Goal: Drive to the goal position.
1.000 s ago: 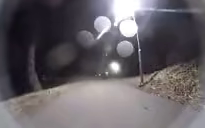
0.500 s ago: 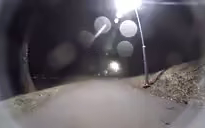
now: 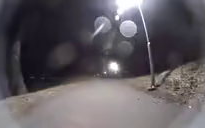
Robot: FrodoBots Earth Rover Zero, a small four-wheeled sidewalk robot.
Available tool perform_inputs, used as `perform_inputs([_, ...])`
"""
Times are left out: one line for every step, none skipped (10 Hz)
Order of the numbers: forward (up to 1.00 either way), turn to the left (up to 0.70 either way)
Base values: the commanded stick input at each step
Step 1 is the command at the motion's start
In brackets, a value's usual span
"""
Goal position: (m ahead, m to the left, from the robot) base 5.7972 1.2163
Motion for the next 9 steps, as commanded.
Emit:
perform_inputs([1.0, 0.4])
perform_inputs([1.0, 0.35])
perform_inputs([1.0, 0.07])
perform_inputs([1.0, 0.0])
perform_inputs([1.0, 0.0])
perform_inputs([1.0, 0.0])
perform_inputs([1.0, 0.0])
perform_inputs([1.0, 0.0])
perform_inputs([1.0, 0.0])
